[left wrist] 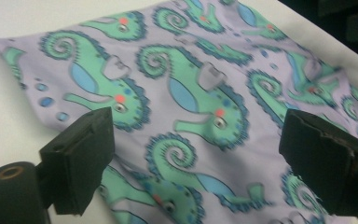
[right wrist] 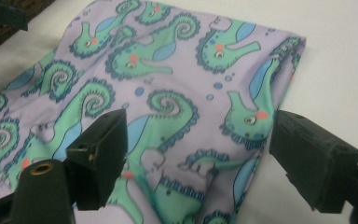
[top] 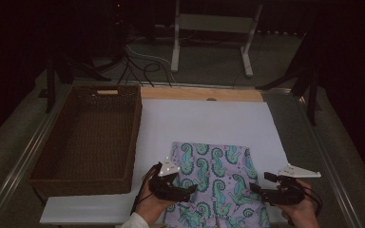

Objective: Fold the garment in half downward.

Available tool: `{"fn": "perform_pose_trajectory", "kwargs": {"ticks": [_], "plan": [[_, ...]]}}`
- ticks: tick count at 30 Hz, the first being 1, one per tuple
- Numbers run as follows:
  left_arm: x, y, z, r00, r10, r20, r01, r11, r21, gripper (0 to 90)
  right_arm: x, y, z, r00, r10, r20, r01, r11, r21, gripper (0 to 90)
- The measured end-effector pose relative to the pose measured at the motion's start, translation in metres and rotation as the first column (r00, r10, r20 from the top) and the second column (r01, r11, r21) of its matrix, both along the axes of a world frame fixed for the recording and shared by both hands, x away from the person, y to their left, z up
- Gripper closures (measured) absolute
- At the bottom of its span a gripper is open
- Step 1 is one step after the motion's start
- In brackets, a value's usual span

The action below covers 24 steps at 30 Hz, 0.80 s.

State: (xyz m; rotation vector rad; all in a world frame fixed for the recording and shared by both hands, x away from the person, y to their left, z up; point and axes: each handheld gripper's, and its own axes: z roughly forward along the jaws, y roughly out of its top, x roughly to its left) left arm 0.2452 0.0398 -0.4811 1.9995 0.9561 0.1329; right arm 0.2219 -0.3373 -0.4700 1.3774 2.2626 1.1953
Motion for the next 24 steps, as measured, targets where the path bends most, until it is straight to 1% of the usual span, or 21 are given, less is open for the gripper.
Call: {"fn": "perform_pose_trajectory", "kwargs": {"ticks": [1,5,7,8,9,10,13,15,17,18,19,20,22,24], "plan": [[0.002,0.000,0.000,1.0000,0.007,0.000,-0.007,1.0000,0.002,9.5,0.002,0.001,0.000,1.0000,-0.007,0.003,0.007,1.000,0.005,18.0],[0.010,0.000,0.001,0.9999,0.013,0.012,-0.013,0.9998,0.017,2.8,0.008,0.002,0.000,0.9999,0.004,0.016,-0.004,1.000,0.015,17.1],[0.013,0.000,0.002,0.9998,0.011,0.017,-0.011,0.9998,0.014,0.6,0.011,0.003,0.000,0.9998,-0.004,0.021,0.004,1.000,0.019,15.8],[0.015,0.001,0.003,0.9998,0.008,0.021,-0.008,0.9999,0.013,0.3,0.013,0.004,0.001,0.9998,-0.001,0.021,0.000,1.000,0.021,15.0],[0.016,0.001,0.003,0.9997,0.009,0.021,-0.009,1.0000,0.000,0.2,0.014,0.004,0.000,0.9996,0.000,0.027,0.000,1.000,0.025,14.6],[0.017,0.001,0.004,0.9996,0.008,0.027,-0.008,1.0000,-0.002,0.2,0.016,0.004,0.001,0.9997,-0.002,0.025,0.001,1.000,0.023,14.4],[0.021,0.002,0.005,0.9991,0.009,0.042,-0.009,1.0000,-0.001,0.1,0.020,0.005,0.001,0.9995,-0.016,0.028,0.015,0.999,0.033,13.7],[0.023,0.002,0.006,0.9985,0.017,0.053,-0.017,0.9999,0.002,0.0,0.022,0.005,0.002,0.9993,-0.016,0.034,0.015,0.999,0.032,13.1],[0.025,0.002,0.006,0.9977,0.027,0.062,-0.028,0.9996,0.002,0.0,0.025,0.006,0.003,0.9989,-0.029,0.036,0.028,0.999,0.035,12.3],[0.025,0.002,0.006,0.9977,0.027,0.062,-0.028,0.9996,0.002,0.0,0.025,0.006,0.003,0.9989,-0.029,0.036,0.028,0.999,0.035,12.3],[0.028,0.002,0.007,0.9973,0.033,0.065,-0.033,0.9994,0.002,0.0,0.026,0.007,0.003,0.9988,-0.028,0.041,0.027,0.999,0.037,11.8],[0.029,0.002,0.007,0.9968,0.040,0.069,-0.040,0.9992,0.000,0.0,0.028,0.010,0.003,0.9975,-0.047,0.052,0.045,0.998,0.035,10.6],[0.031,0.003,0.006,0.9966,0.043,0.071,-0.042,0.9991,-0.004,0.0,0.030,0.012,0.003,0.9971,-0.048,0.058,0.047,0.998,0.033,10.0],[0.033,0.002,0.006,0.9963,0.044,0.074,-0.044,0.9990,-0.001,0.0,0.031,0.015,0.003,0.9963,-0.050,0.070,0.048,0.999,0.021,9.8]]}}
